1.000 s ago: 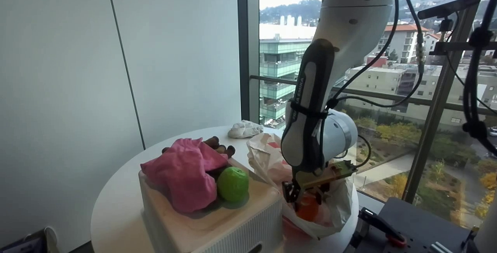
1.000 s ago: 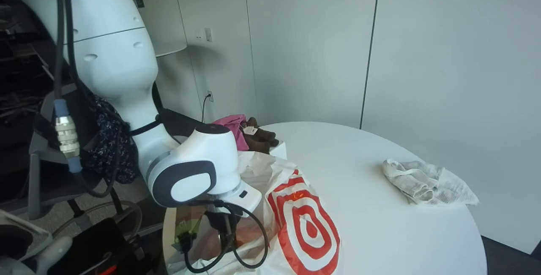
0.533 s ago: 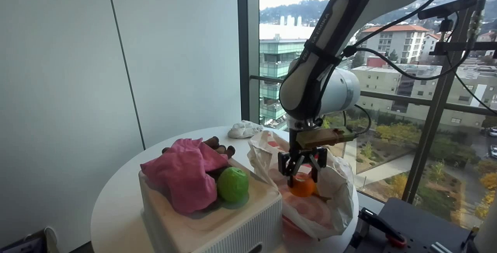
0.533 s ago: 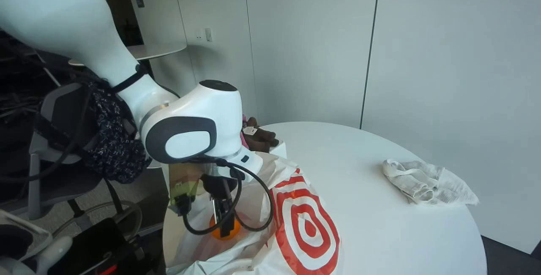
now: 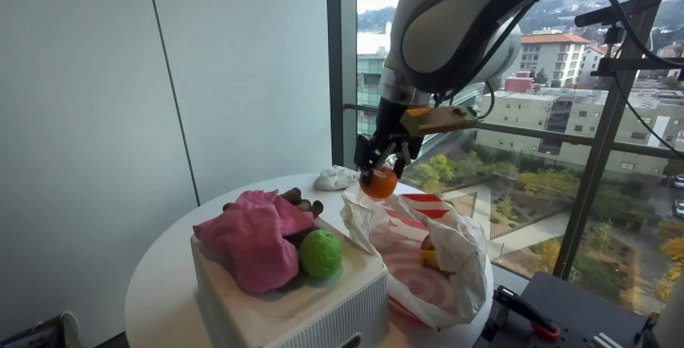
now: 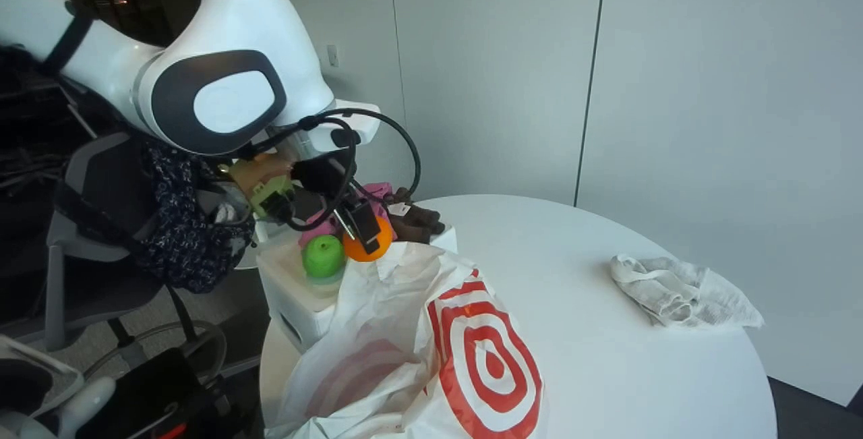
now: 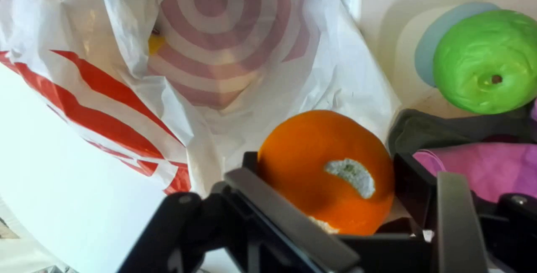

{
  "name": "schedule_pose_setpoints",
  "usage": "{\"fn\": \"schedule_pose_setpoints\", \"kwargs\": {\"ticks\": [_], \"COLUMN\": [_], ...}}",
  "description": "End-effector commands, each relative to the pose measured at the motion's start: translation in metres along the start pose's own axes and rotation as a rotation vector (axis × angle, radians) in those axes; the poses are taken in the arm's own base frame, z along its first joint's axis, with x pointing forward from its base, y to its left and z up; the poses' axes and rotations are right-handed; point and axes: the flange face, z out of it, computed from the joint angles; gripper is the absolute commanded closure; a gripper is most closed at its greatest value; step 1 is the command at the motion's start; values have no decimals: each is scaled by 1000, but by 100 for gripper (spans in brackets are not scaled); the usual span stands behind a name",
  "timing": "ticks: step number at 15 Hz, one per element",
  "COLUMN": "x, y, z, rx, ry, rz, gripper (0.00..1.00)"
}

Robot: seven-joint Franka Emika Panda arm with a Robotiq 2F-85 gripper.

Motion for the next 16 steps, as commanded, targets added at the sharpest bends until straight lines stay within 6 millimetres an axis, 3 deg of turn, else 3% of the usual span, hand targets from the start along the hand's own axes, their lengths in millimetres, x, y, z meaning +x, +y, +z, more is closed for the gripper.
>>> {"fn": "schedule_pose_setpoints", "kwargs": {"ticks": [1, 2, 6, 9, 13, 16], "x": [25, 31, 63, 77, 84, 84], "y": [-47, -58, -124, -164, -183, -191], "z": [-37, -42, -28, 3, 51, 76], "rx": [14, 16, 20, 34, 21, 27], "ry": [131, 151, 190, 168, 81, 52], "rz": [-147, -173, -338, -432, -500, -529], "gripper": [45, 45, 45, 45, 45, 45]}}
